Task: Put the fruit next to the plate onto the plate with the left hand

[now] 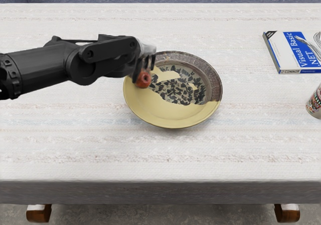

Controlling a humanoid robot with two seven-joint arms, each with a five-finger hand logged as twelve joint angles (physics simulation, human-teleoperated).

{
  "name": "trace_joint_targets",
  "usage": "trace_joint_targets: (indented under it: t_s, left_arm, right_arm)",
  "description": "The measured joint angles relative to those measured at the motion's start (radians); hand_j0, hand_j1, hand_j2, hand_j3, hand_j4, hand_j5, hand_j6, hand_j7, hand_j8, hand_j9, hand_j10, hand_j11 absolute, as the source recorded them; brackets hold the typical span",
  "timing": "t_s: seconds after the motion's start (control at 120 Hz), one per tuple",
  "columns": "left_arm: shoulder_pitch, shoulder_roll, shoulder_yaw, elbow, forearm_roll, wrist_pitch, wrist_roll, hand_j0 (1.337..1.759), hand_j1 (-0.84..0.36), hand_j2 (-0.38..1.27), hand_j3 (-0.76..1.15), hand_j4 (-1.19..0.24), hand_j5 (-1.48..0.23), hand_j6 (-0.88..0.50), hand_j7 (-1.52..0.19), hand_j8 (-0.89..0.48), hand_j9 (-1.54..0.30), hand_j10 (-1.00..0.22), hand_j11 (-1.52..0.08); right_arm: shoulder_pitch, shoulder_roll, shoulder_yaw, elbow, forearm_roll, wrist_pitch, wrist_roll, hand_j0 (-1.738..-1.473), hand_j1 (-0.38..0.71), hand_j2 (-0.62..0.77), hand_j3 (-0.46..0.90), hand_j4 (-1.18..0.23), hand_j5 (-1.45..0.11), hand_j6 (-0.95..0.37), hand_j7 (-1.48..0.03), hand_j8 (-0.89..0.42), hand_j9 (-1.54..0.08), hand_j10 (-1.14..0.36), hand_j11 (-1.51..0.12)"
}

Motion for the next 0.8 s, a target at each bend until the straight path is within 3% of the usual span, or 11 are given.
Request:
trace_joint_targets:
  t_s: [0.225,0.317,0.45,0.567,0.592,0.6,0.608,0.708,0.8]
  left_arm:
    - [-0.015,0.0,-0.009,-0.005,-0.058,-0.008,0.0,1.658,-0.06,0.17,0.0,-0.35,-0.49,-0.32,-0.48,-0.37,-0.48,-0.37,-0.48]
    - [-0.017,0.0,-0.076,-0.015,-0.12,-0.105,0.0,1.658,-0.02,0.12,0.0,-0.31,-0.43,-0.3,-0.43,-0.33,-0.43,-0.33,-0.43]
    - [0.024,0.207,-0.235,-0.024,-0.334,-0.305,0.0,1.658,0.01,0.09,0.0,-0.29,-0.39,-0.28,-0.38,-0.3,-0.38,-0.3,-0.38]
    - [0.132,0.32,-0.355,-0.034,-0.475,-0.359,0.0,1.658,0.02,0.07,0.0,-0.27,-0.36,-0.27,-0.36,-0.28,-0.36,-0.28,-0.36]
    - [0.187,0.371,-0.381,-0.048,-0.506,-0.365,0.0,1.658,0.02,0.07,0.0,-0.27,-0.36,-0.27,-0.36,-0.28,-0.36,-0.28,-0.36]
    - [0.207,0.393,-0.39,-0.052,-0.525,-0.365,-0.027,1.658,0.02,0.07,0.0,-0.27,-0.36,-0.26,-0.36,-0.27,-0.36,-0.32,-0.25]
    - [0.227,0.415,-0.4,-0.057,-0.535,-0.365,-0.045,1.658,0.02,0.07,0.0,-0.27,-0.35,-0.27,-0.35,-0.28,-0.35,-0.25,-0.44]
    - [0.369,0.652,-0.46,-0.095,-0.657,-0.378,-0.016,1.658,0.03,0.06,0.0,-0.27,-0.34,-0.27,-0.34,-0.27,-0.34,-0.25,-0.4]
    - [0.444,0.741,-0.483,-0.11,-0.722,-0.383,-0.003,1.658,0.03,0.06,0.0,-0.26,-0.34,-0.26,-0.34,-0.27,-0.34,-0.25,-0.38]
  right_arm:
    - [0.0,0.0,0.0,0.0,0.0,0.0,-0.001,-1.658,-0.31,-0.01,0.0,-0.04,-0.05,-0.04,-0.05,-0.04,-0.05,-0.04,-0.05]
    - [0.0,0.0,-0.001,0.0,-0.001,0.0,-0.002,-1.658,-0.31,-0.01,0.0,-0.04,-0.05,-0.04,-0.05,-0.04,-0.05,-0.04,-0.05]
    - [0.0,0.0,-0.002,0.0,-0.001,0.0,-0.001,-1.658,-0.31,-0.01,0.0,-0.04,-0.05,-0.04,-0.05,-0.04,-0.05,-0.04,-0.05]
    - [0.0,0.0,-0.004,0.0,-0.001,0.0,-0.001,-1.658,-0.31,-0.01,0.0,-0.04,-0.05,-0.04,-0.05,-0.04,-0.05,-0.04,-0.05]
    - [0.0,0.0,-0.005,0.0,-0.001,0.0,-0.001,-1.658,-0.31,-0.01,0.0,-0.04,-0.05,-0.04,-0.05,-0.04,-0.05,-0.04,-0.05]
    - [0.0,0.0,-0.005,0.0,-0.001,0.0,-0.001,-1.658,-0.31,-0.01,0.0,-0.04,-0.05,-0.04,-0.05,-0.04,-0.05,-0.04,-0.05]
    - [0.0,0.0,-0.005,0.0,-0.001,0.0,-0.001,-1.658,-0.31,-0.01,0.0,-0.04,-0.05,-0.04,-0.05,-0.04,-0.05,-0.04,-0.05]
    - [0.0,0.0,-0.006,0.001,-0.001,0.0,-0.002,-1.658,-0.31,-0.01,0.0,-0.04,-0.05,-0.04,-0.05,-0.04,-0.05,-0.04,-0.05]
    - [0.0,0.0,-0.006,0.001,-0.002,0.0,-0.002,-1.658,-0.31,-0.01,0.0,-0.04,-0.05,-0.04,-0.05,-0.04,-0.05,-0.04,-0.05]
